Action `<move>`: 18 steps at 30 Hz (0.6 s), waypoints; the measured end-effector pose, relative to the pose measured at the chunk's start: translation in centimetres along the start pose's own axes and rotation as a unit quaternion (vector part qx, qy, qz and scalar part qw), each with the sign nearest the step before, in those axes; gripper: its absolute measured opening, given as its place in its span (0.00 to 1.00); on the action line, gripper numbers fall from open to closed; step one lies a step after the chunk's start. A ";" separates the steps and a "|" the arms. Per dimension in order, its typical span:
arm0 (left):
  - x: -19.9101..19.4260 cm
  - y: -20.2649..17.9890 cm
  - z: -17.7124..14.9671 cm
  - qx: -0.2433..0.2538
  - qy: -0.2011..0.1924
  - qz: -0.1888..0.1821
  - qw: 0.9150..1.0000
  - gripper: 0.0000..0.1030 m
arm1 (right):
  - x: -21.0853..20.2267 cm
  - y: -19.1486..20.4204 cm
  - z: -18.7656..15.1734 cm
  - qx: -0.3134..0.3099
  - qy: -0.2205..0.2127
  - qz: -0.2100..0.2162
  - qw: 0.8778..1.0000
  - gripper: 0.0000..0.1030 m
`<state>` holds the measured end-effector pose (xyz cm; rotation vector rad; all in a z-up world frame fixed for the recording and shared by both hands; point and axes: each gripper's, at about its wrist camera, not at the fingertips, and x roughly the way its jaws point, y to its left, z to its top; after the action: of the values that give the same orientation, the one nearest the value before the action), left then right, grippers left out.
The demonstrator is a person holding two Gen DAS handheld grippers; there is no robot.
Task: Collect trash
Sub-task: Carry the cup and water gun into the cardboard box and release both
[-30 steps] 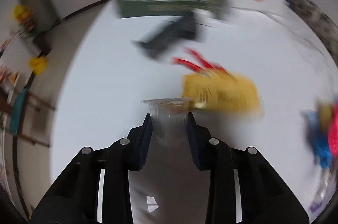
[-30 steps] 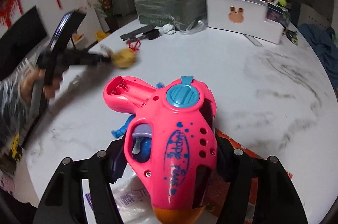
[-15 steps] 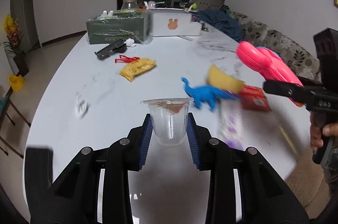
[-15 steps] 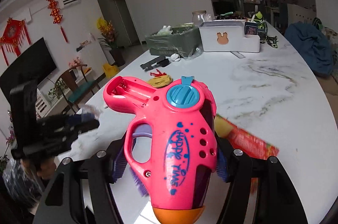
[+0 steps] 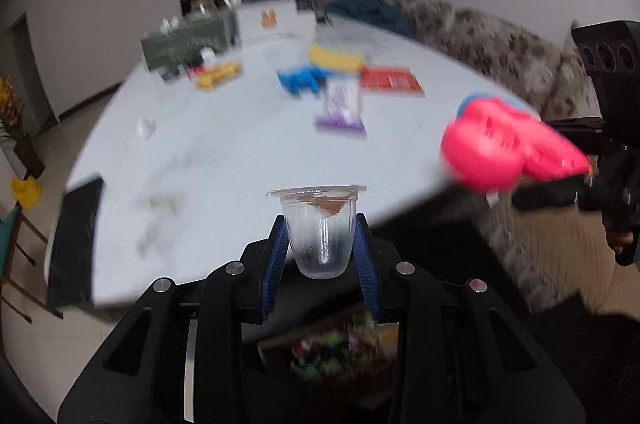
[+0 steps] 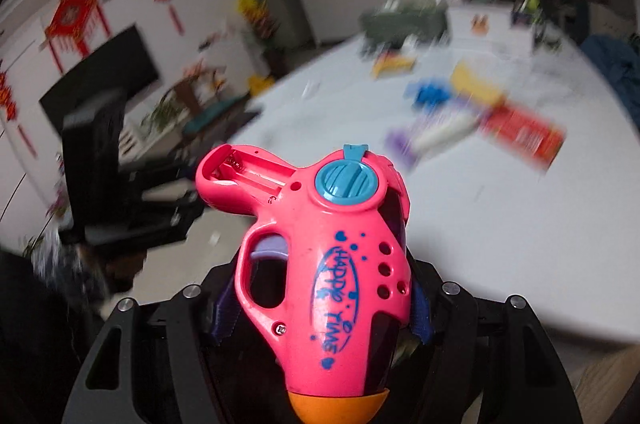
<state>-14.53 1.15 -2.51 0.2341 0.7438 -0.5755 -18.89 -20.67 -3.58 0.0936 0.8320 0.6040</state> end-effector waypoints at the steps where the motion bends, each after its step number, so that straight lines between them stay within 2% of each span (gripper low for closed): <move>1: 0.6 -0.3 -1.0 0.002 0.015 -0.004 1.000 0.31 | 1.2 0.3 -1.3 0.004 0.025 0.007 1.000 0.63; 5: 3.0 -1.0 -4.3 0.011 0.067 -0.013 0.998 0.33 | 6.1 0.9 -5.0 -0.005 0.109 0.016 0.994 0.63; 6: 4.0 -1.1 -5.3 0.019 0.083 -0.008 0.996 0.41 | 7.2 0.8 -5.6 -0.009 0.125 0.015 0.992 0.64; 7: 5.0 -1.0 -6.3 0.021 0.098 0.004 0.995 0.69 | 9.1 0.4 -6.5 -0.012 0.148 0.005 0.989 0.71; 8: 6.1 -0.8 -7.3 0.020 0.113 0.016 0.993 0.84 | 10.6 -0.1 -7.0 -0.014 0.165 -0.002 0.986 0.75; 9: 7.7 -0.2 -8.5 0.015 0.126 0.030 0.991 0.90 | 12.0 -0.6 -7.5 -0.014 0.178 -0.012 0.984 0.75; 12: 10.3 1.1 -10.6 -0.002 0.178 0.055 0.983 0.89 | 14.1 -2.0 -8.2 -0.006 0.201 -0.032 0.979 0.69; 13: 10.2 1.6 -10.9 -0.015 0.183 0.053 0.981 0.89 | 13.2 -2.0 -7.9 -0.003 0.196 -0.030 0.980 0.69; 15: 8.3 2.2 -10.3 -0.026 0.161 0.038 0.986 0.89 | 10.4 -1.5 -6.6 -0.010 0.172 -0.015 0.985 0.69; 17: 6.3 2.5 -8.7 -0.031 0.131 0.031 0.990 0.89 | 5.9 -1.0 -3.6 -0.022 0.110 0.008 0.994 0.72; 18: 5.5 2.6 -7.9 -0.033 0.117 0.027 0.992 0.89 | 3.3 -1.2 -1.3 -0.031 0.064 -0.003 0.997 0.77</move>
<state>-14.32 4.16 -12.01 0.2620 0.9781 -0.4754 -17.53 -20.04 -7.00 -0.0050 0.9366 0.6354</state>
